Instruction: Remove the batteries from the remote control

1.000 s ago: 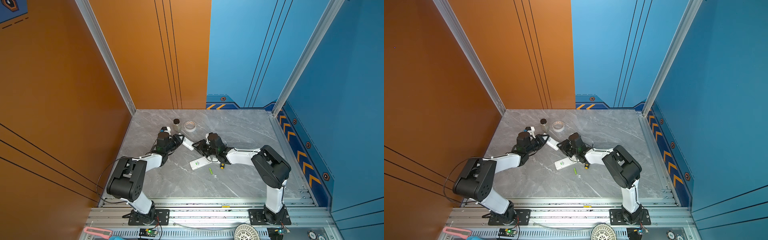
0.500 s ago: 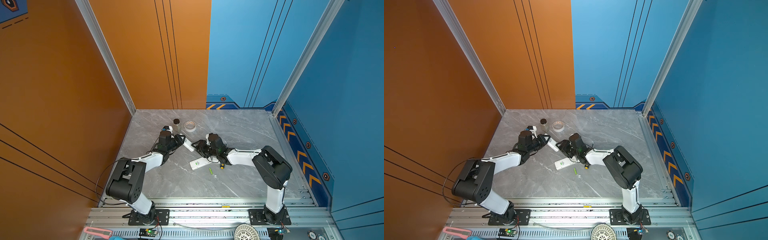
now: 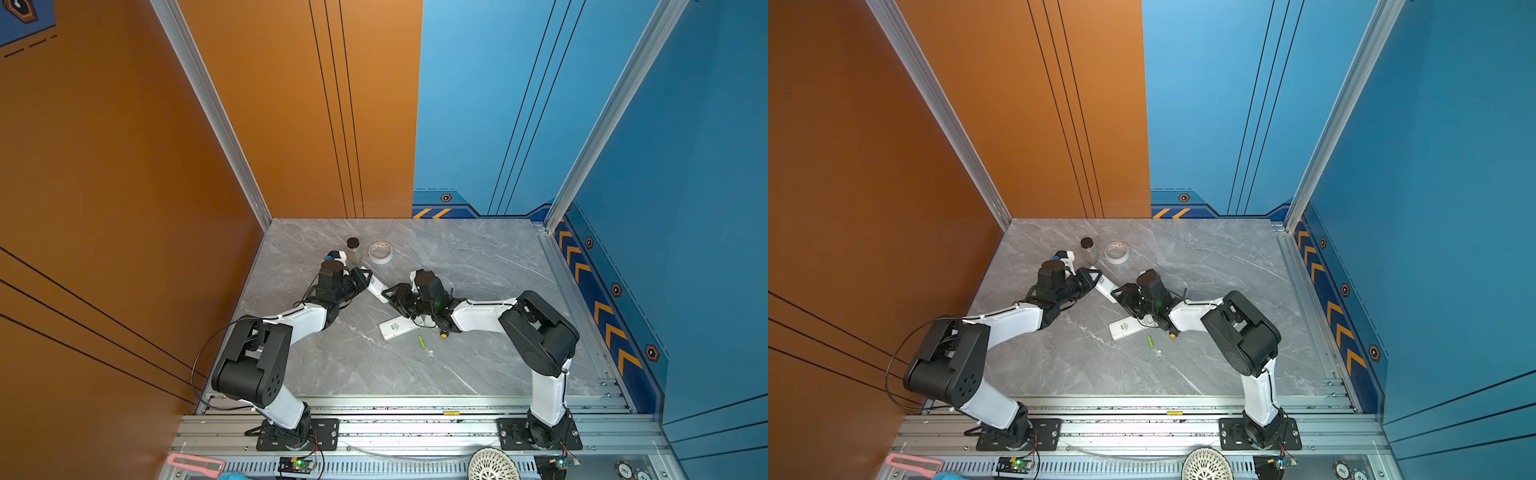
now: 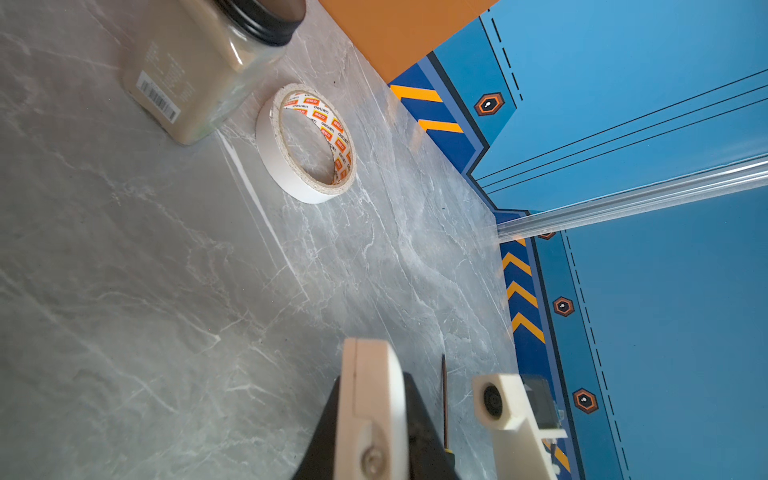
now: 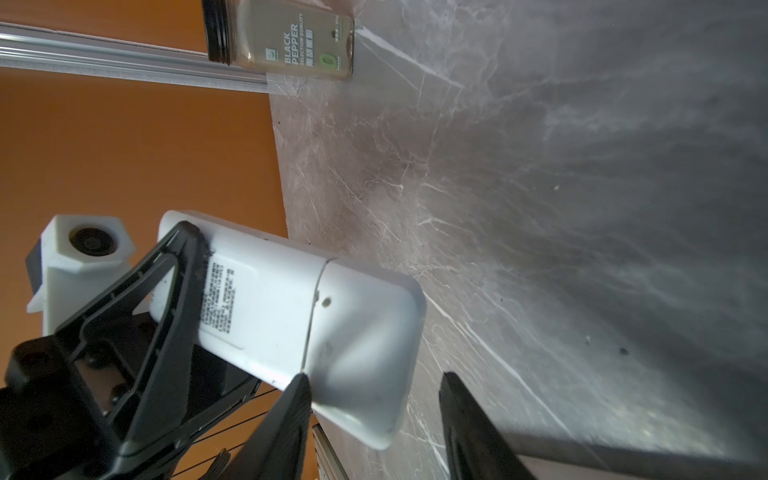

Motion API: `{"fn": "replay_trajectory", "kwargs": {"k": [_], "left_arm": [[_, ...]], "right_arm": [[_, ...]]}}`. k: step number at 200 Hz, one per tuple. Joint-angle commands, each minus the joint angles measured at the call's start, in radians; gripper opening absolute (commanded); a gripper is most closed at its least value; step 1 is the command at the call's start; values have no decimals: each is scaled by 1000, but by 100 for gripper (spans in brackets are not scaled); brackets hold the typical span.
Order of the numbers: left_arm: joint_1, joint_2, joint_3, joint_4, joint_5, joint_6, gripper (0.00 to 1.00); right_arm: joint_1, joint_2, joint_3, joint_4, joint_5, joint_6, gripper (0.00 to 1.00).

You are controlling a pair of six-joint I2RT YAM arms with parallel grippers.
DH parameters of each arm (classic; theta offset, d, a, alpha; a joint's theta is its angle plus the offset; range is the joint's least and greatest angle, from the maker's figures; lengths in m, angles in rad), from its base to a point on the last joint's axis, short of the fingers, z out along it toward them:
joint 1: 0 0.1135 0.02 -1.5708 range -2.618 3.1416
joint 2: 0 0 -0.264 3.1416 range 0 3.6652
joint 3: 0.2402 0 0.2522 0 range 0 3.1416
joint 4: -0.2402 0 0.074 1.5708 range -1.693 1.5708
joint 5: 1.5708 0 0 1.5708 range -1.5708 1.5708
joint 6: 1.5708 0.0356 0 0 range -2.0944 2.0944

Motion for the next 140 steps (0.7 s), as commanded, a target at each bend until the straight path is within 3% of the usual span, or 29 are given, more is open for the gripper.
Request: {"fn": "replay_trajectory", "kwargs": {"k": [1, 55, 87, 140], "left_arm": [[-6, -33, 29, 9, -13, 17, 0], [-7, -31, 25, 9, -10, 23, 0], [-7, -29, 24, 2, -9, 22, 0], [-9, -29, 27, 2, -12, 9, 0]], "right_arm": [[-4, 2, -35, 9, 9, 7, 46], [-7, -11, -60, 42, 12, 12, 41], [0, -27, -80, 151, 21, 14, 55], [10, 31, -45, 228, 24, 49, 58]]}}
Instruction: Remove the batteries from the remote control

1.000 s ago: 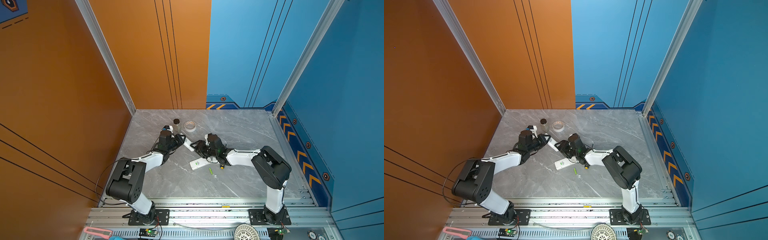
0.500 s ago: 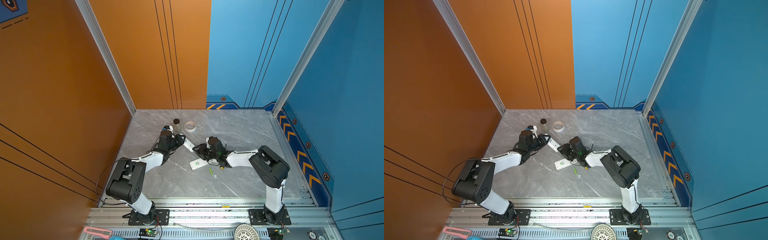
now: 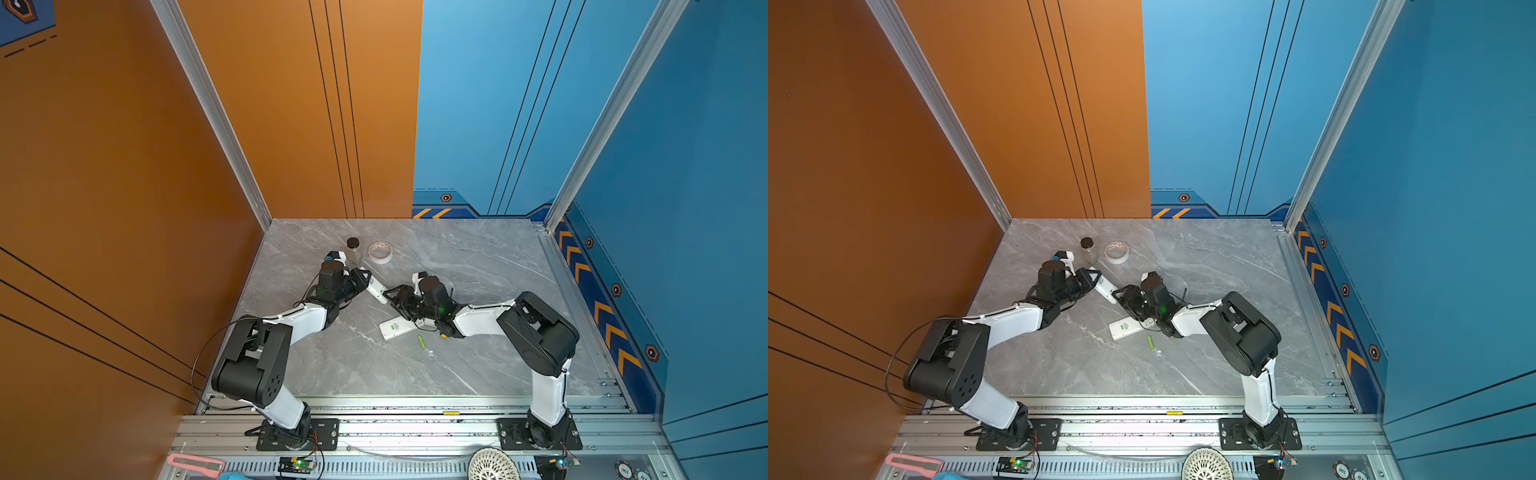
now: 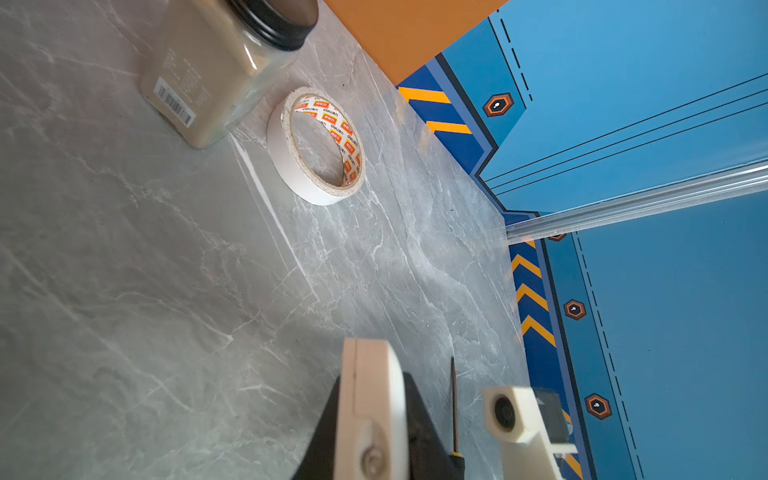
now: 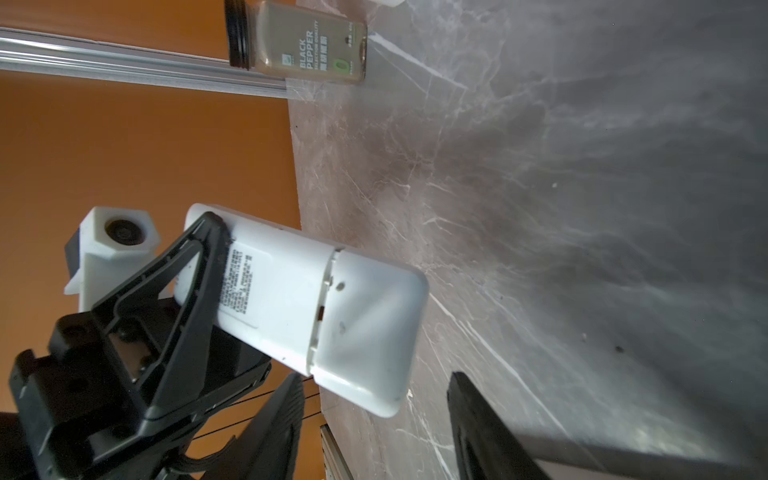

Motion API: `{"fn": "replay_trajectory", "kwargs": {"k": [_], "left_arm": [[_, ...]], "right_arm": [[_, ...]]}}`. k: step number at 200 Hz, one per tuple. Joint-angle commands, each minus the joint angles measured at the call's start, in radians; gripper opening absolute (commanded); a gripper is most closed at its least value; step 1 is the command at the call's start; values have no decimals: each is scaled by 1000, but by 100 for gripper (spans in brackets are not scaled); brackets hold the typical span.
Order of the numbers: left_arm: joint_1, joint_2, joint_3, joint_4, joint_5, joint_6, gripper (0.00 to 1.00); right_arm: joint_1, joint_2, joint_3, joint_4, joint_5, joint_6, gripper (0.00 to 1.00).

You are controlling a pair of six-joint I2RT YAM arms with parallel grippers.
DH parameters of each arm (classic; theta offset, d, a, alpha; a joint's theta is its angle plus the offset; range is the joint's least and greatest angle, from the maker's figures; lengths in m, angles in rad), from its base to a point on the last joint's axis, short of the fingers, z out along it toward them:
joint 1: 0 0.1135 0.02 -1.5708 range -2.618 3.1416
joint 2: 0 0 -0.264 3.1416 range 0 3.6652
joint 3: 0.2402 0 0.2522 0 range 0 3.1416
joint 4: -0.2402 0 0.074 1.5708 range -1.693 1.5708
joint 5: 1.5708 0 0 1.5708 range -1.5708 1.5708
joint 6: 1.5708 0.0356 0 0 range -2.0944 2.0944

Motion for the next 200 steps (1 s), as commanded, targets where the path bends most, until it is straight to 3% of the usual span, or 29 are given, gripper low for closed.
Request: {"fn": "replay_trajectory", "kwargs": {"k": [1, 87, 200], "left_arm": [[-9, -30, 27, 12, 7, -5, 0], [-7, -26, 26, 11, 8, -6, 0], [-15, -36, 44, -106, -46, 79, 0]], "right_arm": [[9, 32, 21, 81, 23, 32, 58], [16, 58, 13, 145, 33, 71, 46], [2, -36, -27, 87, 31, 28, 35]]}}
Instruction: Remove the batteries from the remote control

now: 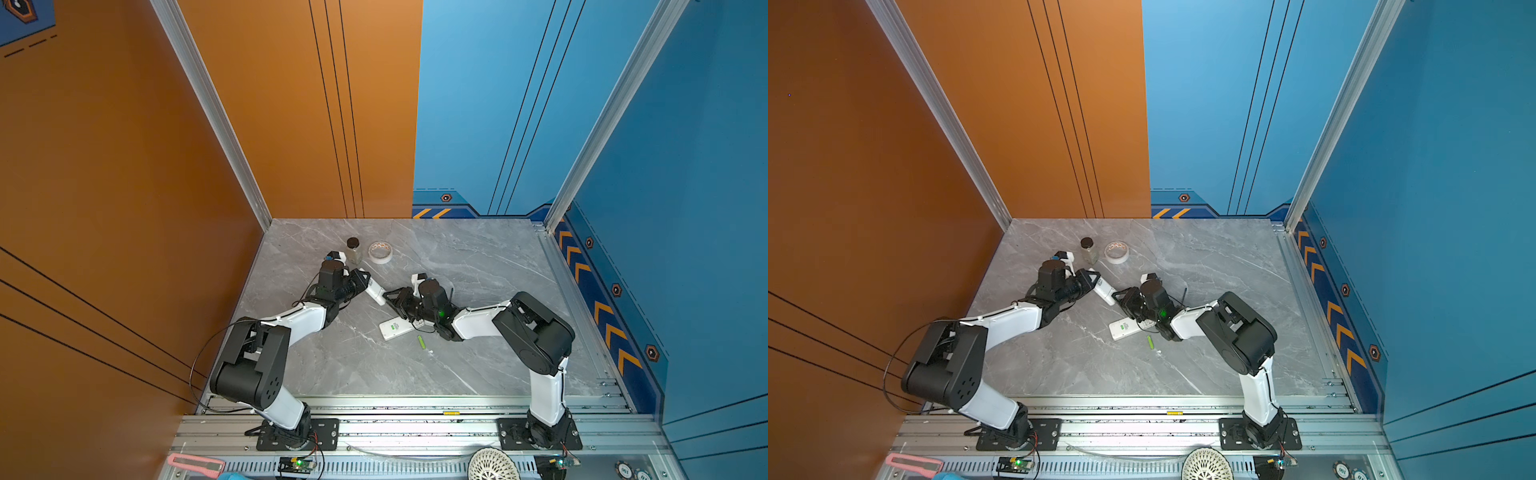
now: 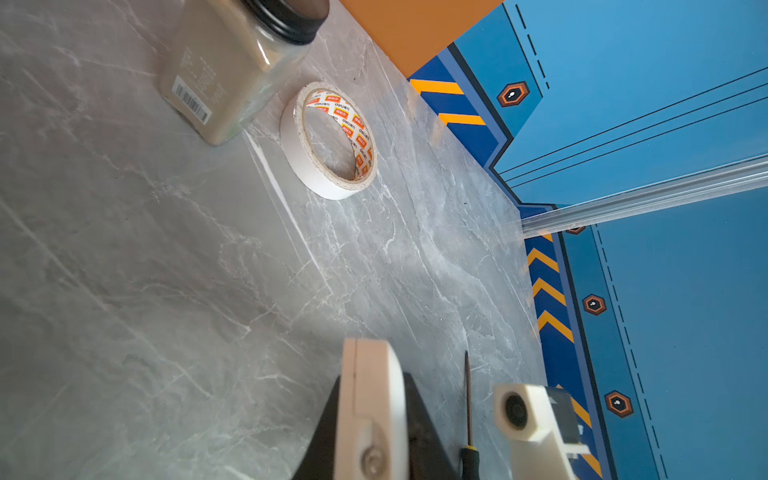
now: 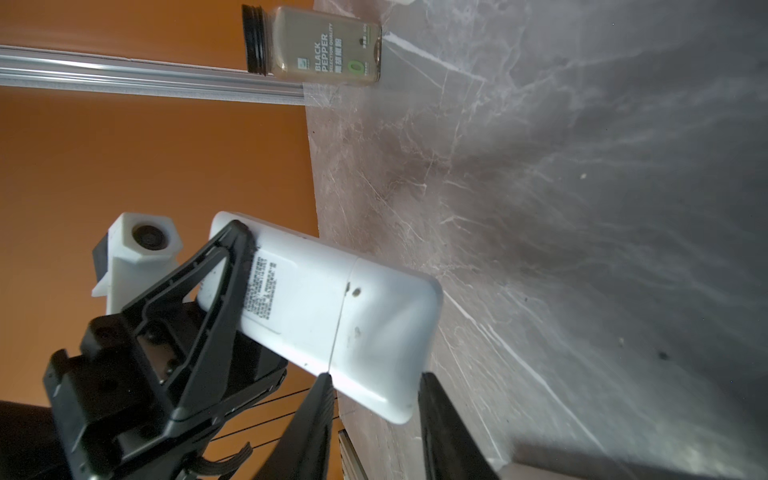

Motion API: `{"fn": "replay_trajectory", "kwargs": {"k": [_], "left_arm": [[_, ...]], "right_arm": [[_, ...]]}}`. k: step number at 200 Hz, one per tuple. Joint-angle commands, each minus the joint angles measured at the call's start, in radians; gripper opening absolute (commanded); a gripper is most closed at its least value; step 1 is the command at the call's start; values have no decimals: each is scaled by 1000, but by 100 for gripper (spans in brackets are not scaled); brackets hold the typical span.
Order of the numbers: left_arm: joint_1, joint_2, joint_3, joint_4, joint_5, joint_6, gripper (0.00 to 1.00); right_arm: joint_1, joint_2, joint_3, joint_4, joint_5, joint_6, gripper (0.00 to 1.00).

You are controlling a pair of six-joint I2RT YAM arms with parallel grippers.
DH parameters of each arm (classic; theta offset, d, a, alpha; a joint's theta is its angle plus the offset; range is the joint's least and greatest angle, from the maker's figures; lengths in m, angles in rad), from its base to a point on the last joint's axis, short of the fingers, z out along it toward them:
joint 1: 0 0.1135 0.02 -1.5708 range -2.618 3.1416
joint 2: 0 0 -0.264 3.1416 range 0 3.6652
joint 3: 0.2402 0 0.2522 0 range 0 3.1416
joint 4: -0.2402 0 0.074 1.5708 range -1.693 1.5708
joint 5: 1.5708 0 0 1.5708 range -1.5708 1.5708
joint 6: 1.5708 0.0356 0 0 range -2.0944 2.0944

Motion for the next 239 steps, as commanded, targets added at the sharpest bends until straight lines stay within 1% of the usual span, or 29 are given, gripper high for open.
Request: {"fn": "replay_trajectory", "kwargs": {"k": [1, 19, 26, 38, 43, 65, 93, 121, 151, 195, 209, 224, 239], "left_arm": [[-13, -20, 32, -29, -27, 33, 0], [-13, -15, 37, -28, -20, 25, 0], [-13, -15, 40, -25, -18, 19, 0], [-10, -16, 38, -11, -14, 7, 0], [-8, -16, 38, -8, -11, 0, 0], [9, -11, 23, 53, 19, -48, 0], [14, 8, 15, 108, 54, -88, 0], [21, 14, 1, 156, 69, -125, 0], [20, 19, 7, 159, 87, -125, 0], [17, 24, 2, 158, 83, -126, 0], [17, 20, 0, 159, 80, -128, 0], [16, 22, 3, 159, 86, -128, 0], [16, 20, 3, 159, 84, -129, 0]], "right_arm": [[-9, -46, -2, -6, 12, -24, 35], [-11, -36, 13, -7, -9, -25, 37], [-10, -32, 16, -13, -12, -28, 41], [-7, -34, 2, -28, 4, -29, 53], [-6, -34, -4, -26, 13, -22, 56], [-3, -11, -23, 16, 24, 4, 61], [1, 39, -7, 89, 19, 25, 61], [-1, 62, -10, 120, 40, 36, 56], [-8, 82, -16, 192, 42, 52, 55], [-12, 99, -3, 227, 34, 54, 55], [-13, 102, -6, 224, 36, 54, 51], [-15, 102, -16, 236, 38, 56, 50], [-18, 108, -16, 245, 30, 59, 42]]}}
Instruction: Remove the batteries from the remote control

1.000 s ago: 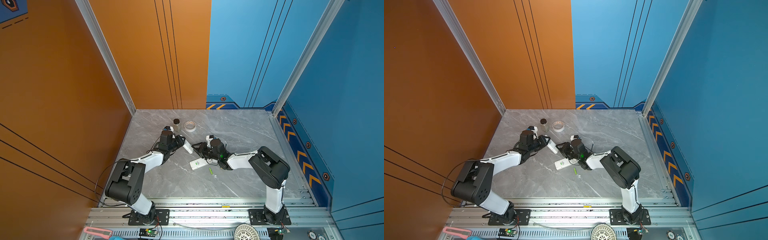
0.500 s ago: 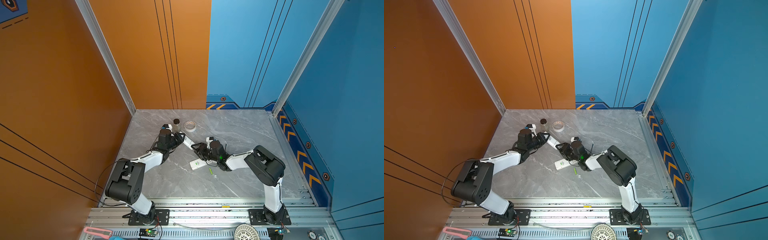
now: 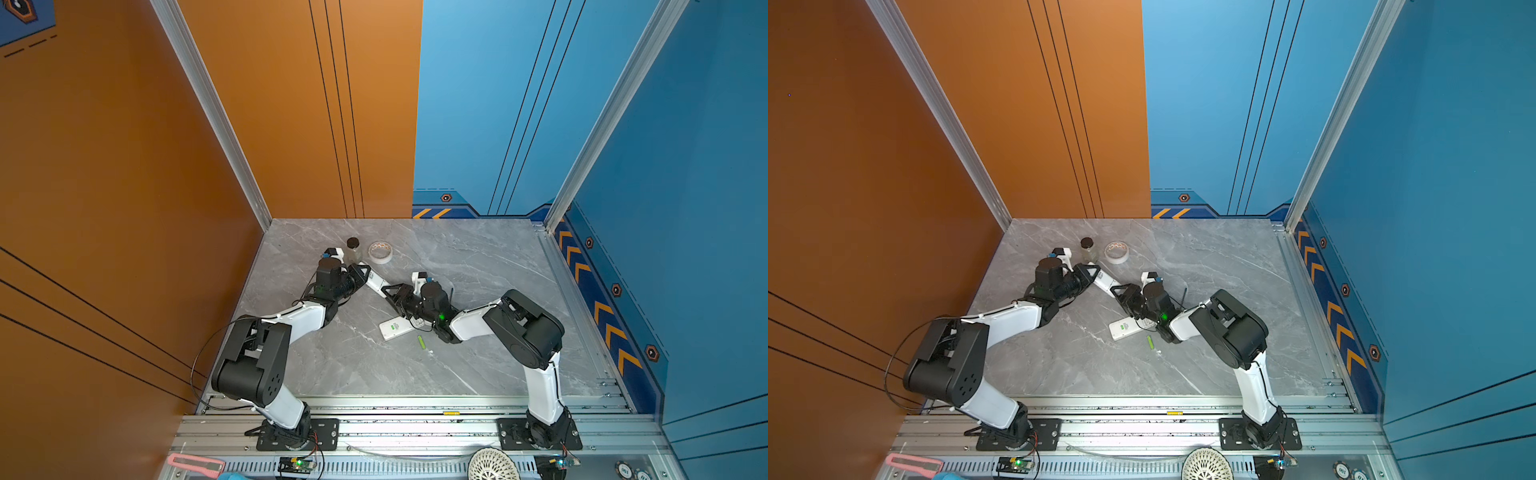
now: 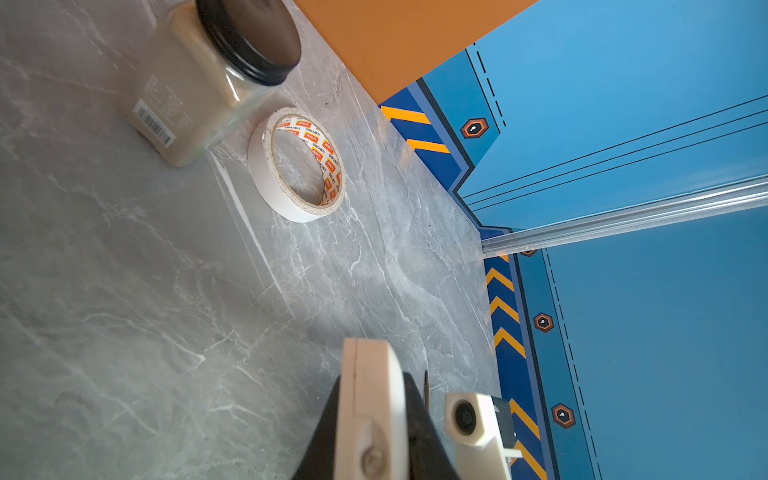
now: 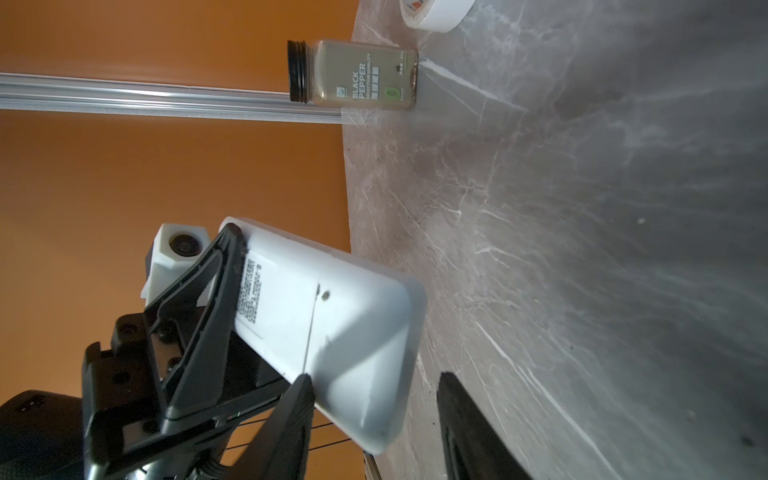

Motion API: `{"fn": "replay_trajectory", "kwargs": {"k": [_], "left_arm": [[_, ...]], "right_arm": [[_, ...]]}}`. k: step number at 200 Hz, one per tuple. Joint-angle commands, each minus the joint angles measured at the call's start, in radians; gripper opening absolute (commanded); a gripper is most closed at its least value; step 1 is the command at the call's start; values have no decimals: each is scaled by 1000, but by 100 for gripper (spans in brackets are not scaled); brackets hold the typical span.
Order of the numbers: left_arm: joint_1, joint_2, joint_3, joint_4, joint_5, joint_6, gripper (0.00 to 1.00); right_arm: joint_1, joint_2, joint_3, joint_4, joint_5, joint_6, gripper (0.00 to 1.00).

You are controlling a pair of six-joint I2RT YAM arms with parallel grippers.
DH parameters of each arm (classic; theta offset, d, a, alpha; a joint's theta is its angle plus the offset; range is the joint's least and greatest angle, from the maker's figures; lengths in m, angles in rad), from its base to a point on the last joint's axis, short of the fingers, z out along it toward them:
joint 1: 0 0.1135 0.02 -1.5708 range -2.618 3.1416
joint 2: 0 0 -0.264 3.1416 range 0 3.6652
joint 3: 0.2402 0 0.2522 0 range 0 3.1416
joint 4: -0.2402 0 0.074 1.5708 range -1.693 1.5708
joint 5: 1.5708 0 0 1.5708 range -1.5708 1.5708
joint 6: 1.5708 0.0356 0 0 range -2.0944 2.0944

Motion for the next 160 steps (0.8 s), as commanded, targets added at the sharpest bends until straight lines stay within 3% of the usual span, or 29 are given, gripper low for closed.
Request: {"fn": "replay_trajectory", "kwargs": {"k": [1, 18, 34, 51, 160], "left_arm": [[-3, 3, -3, 37, 36, -16, 0], [-3, 3, -4, 44, 33, -21, 0], [-2, 0, -5, 47, 29, -21, 0], [3, -3, -6, 47, 26, -21, 0], [2, 2, -19, 4, -8, 16, 0]], "right_arm": [[-10, 22, -8, 28, 14, 5, 41], [-10, 21, -9, 25, 8, 1, 35], [-10, 13, -24, 20, 13, 0, 21], [-8, 5, -42, 22, 19, 2, 16], [-7, -39, -61, 42, 38, 5, 13]]}}
